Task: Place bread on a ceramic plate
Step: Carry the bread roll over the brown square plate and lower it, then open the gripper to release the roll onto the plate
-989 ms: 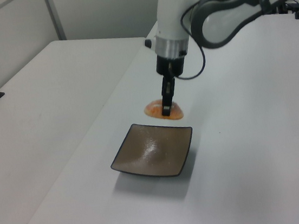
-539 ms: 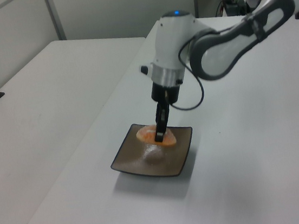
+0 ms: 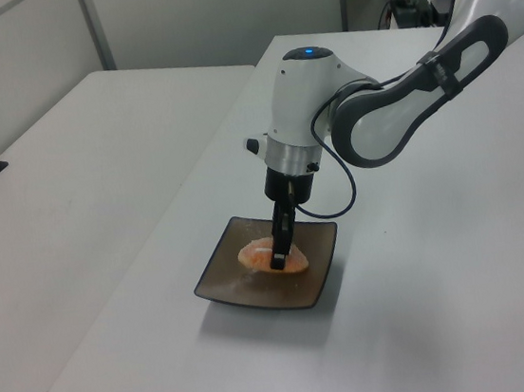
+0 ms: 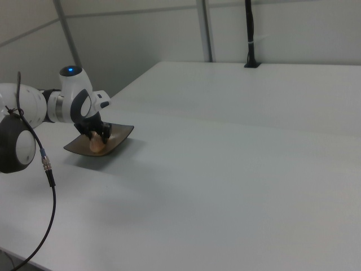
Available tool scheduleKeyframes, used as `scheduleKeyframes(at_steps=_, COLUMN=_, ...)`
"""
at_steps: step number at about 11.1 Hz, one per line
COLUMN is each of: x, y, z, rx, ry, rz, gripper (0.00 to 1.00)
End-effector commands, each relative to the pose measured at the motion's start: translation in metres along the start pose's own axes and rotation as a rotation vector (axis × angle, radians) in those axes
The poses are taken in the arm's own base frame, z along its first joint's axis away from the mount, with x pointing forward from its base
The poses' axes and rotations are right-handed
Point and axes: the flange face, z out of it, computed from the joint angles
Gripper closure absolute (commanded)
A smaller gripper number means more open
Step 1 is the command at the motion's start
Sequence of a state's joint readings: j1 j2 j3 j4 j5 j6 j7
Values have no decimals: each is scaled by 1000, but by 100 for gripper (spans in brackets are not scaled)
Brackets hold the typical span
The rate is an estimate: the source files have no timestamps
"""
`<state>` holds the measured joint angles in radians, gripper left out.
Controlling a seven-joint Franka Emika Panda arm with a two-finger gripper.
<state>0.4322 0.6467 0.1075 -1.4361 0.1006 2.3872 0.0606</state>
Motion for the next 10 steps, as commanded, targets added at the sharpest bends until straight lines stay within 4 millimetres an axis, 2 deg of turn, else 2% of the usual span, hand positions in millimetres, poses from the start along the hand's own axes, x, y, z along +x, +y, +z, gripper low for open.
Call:
scheduleKeyframes(at_steps=1, x=5, y=-1, z=-1, rx=-11, ry=15, rz=-1, gripper=0)
scheduleKeyframes(at_steps=3, x=7, y=-3, z=-10, rx=-23, ry=27, rz=-7, gripper=0)
scheduleKeyframes(at_steps=4, x=11, y=-1, z=-25, rx=-28, ry=45, rz=7, gripper=0)
scheduleKeyframes(at_steps=6, x=13, y=-3, z=-70, rx=-27, ry=82, rz=27, gripper=0)
scheduleKeyframes(at_steps=8, x=9, y=7, z=-127, rx=-36, ry=107, rz=74, gripper=0)
scheduleKeyframes(at_steps=10, x=4, y=32, z=-190, rx=-53, ry=71, rz=153, gripper=0)
